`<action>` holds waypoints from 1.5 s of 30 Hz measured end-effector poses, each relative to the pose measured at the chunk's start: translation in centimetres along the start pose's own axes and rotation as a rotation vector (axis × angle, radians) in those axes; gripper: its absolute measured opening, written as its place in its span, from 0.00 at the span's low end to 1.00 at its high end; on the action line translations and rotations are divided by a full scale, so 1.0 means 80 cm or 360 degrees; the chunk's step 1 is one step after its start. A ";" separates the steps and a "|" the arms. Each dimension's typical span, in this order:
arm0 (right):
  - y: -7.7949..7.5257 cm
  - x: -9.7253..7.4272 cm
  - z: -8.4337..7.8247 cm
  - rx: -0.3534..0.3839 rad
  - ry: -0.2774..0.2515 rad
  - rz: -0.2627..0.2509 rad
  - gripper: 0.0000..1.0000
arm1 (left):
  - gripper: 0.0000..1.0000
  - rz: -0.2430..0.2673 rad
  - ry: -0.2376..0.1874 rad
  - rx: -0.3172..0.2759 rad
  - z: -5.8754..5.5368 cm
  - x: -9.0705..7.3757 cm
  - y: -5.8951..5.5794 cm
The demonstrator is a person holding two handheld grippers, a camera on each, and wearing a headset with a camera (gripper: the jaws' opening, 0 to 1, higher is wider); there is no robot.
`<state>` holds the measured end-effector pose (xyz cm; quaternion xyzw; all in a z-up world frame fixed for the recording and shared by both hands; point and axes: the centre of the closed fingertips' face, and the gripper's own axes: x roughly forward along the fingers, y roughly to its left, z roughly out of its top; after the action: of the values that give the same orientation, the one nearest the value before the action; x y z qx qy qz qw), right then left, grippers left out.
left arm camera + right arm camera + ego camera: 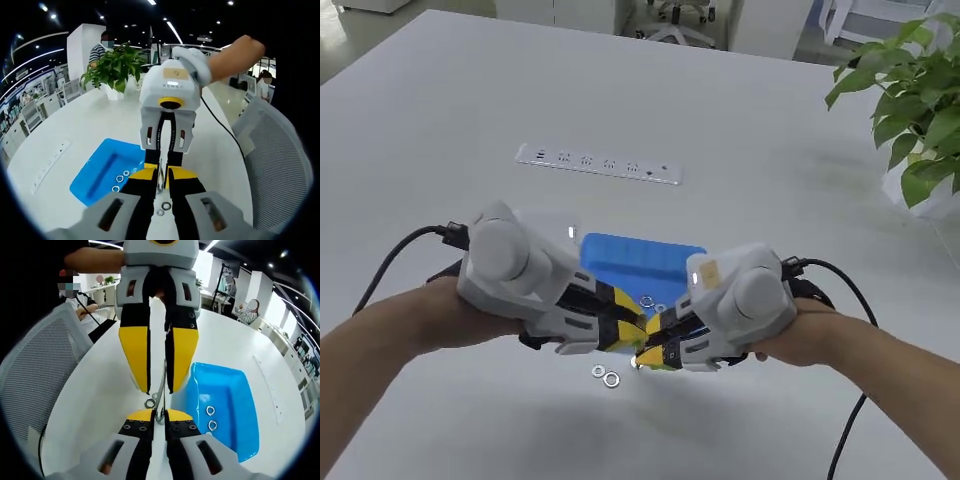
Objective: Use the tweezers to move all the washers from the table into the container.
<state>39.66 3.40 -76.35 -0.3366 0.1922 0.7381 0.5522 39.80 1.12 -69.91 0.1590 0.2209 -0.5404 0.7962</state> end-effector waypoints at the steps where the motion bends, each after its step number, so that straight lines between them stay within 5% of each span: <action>1: 0.000 -0.002 0.001 -0.0001 -0.0002 -0.0001 0.09 | 0.17 0.0003 -0.0006 0.0000 0.001 -0.001 0.000; 27: -0.008 -0.042 0.039 -0.0068 -0.0085 -0.0046 0.09 | 0.59 0.0104 -0.0123 -0.0166 -0.006 -0.029 -0.001; 45: -0.045 -0.065 0.048 -0.0067 -0.0143 -0.0157 0.09 | 0.83 0.0167 -0.0178 -0.0270 -0.011 -0.045 -0.002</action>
<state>42.82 3.52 -69.63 -0.3237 0.1348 0.7281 0.5889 38.38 4.34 -68.82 0.0721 0.2123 -0.4854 0.8451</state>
